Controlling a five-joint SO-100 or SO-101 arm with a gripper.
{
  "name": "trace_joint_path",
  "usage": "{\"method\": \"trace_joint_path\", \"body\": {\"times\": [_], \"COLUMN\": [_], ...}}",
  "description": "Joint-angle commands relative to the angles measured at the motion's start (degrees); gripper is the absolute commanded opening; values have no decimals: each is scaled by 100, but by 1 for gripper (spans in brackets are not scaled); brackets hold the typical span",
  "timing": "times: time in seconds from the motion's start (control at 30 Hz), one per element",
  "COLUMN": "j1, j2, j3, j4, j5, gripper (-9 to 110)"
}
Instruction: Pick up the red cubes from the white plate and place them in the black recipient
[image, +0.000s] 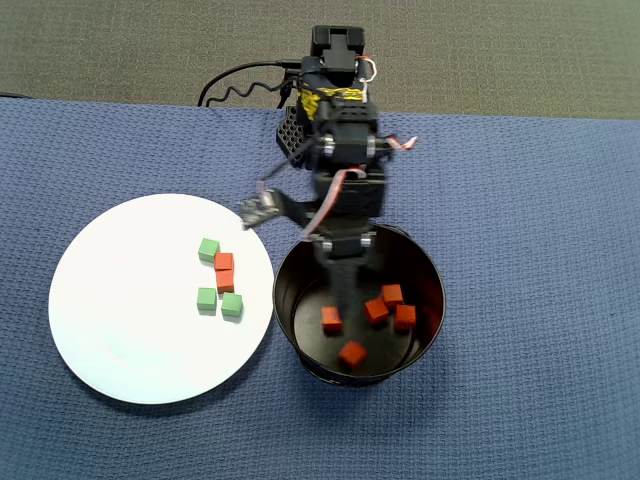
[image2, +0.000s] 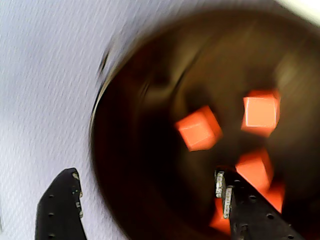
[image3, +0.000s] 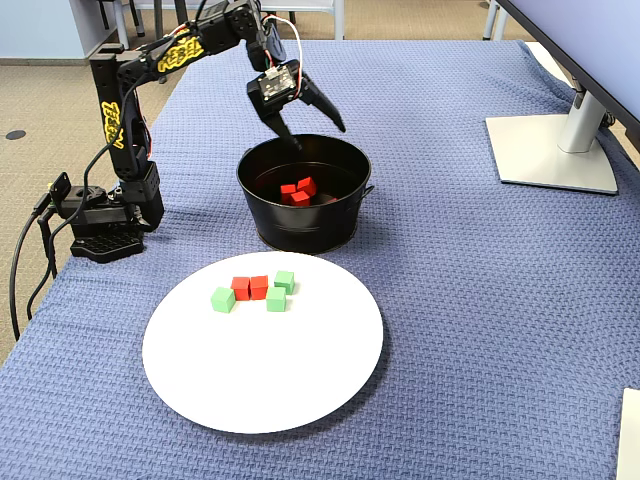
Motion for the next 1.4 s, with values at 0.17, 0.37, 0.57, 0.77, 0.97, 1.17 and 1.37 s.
{"method": "trace_joint_path", "body": {"times": [0.17,0.37,0.57,0.77,0.97,1.17,1.37], "j1": [2487,3340,3806,3823,3823,3691,3410], "j2": [167,281,-9,-536,-993,-1204,-1125], "j3": [431,1301,1644,1169,650,431,606], "j4": [-35,-26,-439,-246,176,0,-26], "j5": [-4676,-7400,-8587,-9053,-9659,-9413,-9220], "gripper": [28,26,26,26,26,22,15]}}
